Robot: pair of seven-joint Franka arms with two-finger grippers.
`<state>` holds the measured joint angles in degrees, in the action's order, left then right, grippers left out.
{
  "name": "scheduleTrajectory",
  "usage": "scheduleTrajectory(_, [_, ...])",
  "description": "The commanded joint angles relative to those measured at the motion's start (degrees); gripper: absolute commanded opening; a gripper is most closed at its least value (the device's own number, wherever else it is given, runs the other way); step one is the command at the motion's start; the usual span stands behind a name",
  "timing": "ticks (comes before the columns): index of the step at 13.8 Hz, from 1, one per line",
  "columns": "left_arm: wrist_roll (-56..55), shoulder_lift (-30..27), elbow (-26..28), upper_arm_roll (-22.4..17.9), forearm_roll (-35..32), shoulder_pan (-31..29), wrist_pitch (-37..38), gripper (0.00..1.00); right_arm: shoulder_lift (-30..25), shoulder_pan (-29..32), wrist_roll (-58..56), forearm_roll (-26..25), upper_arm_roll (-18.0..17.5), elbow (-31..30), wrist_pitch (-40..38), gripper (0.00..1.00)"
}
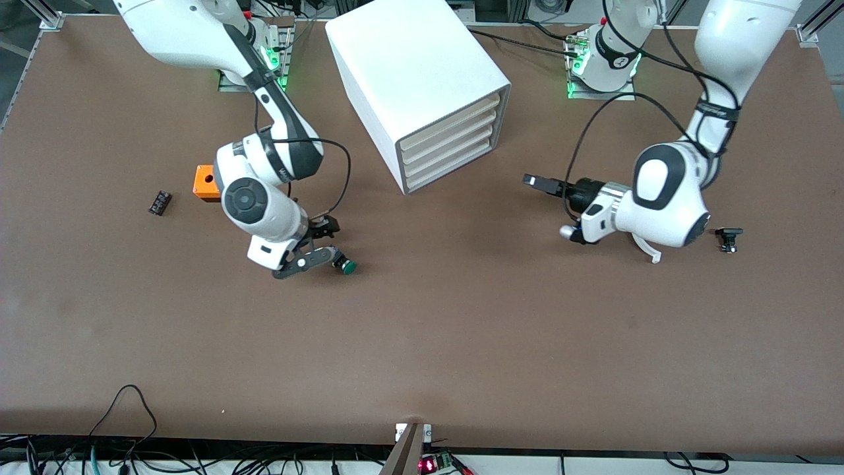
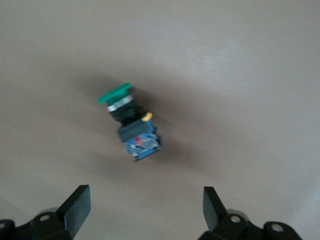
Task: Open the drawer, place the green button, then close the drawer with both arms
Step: 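Grasp the button with the right gripper while the left gripper opens the drawer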
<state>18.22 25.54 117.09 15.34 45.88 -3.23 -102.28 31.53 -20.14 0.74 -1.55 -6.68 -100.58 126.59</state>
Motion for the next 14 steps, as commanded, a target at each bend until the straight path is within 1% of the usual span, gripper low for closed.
scheduleTrajectory(1, [6.99,2.22,4.28,2.58,4.91,2.17,-5.19,0.99,1.69,-0.42,-0.57,-6.77,-2.37,-0.14,2.16,1.0])
scheduleTrajectory(2, [7.35,3.19,4.81,4.51,5.18,2.18,-7.3,0.99,2.13,-0.34,-0.92,-8.98,-2.37,-0.14,2.43,1.0])
scheduleTrajectory(3, [7.36,3.46,5.51,6.01,5.27,2.26,-9.15,0.97,2.66,-0.33,-1.01,-9.61,-2.37,-0.31,3.48,1.0])
scheduleTrajectory(4, [7.27,3.46,5.96,6.89,6.23,2.53,-10.47,0.95,3.1,-0.33,-1.01,-9.79,-2.37,-0.49,4.44,1.0])
scheduleTrajectory(6, [7.36,3.64,6.92,7.43,9.56,3.66,-10.83,0.94,4.15,-0.33,-1.18,-9.88,-2.37,-0.49,6.64,1.0])
scheduleTrajectory(8, [7.36,3.99,7.89,8.91,10.28,4.02,-12.4,0.93,5.12,-0.33,-1.18,-9.88,-2.37,-0.49,9.28,1.0])
scheduleTrajectory(10, [7.27,3.99,9.73,11.2,10.89,4.02,-15.91,0.87,5.73,-0.33,-1.18,-9.88,-2.37,-0.49,11.13,1.0])
scheduleTrajectory(11, [7.27,3.99,10.61,12.08,12.38,4.11,-17.15,0.87,5.82,-0.33,-1.18,-9.88,-2.29,-0.49,11.74,1.0])
scheduleTrajectory(13, [7.27,4.17,11.32,13.14,13.53,4.46,-18.39,0.83,6.44,-0.25,-1.18,-9.88,-2.29,-0.49,12.27,1.0])
scheduleTrajectory(14, [7.36,4.34,11.41,13.14,13.53,4.81,-18.39,0.76,6.61,-0.16,-1.18,-9.88,-2.37,-0.58,12.71,1.0])
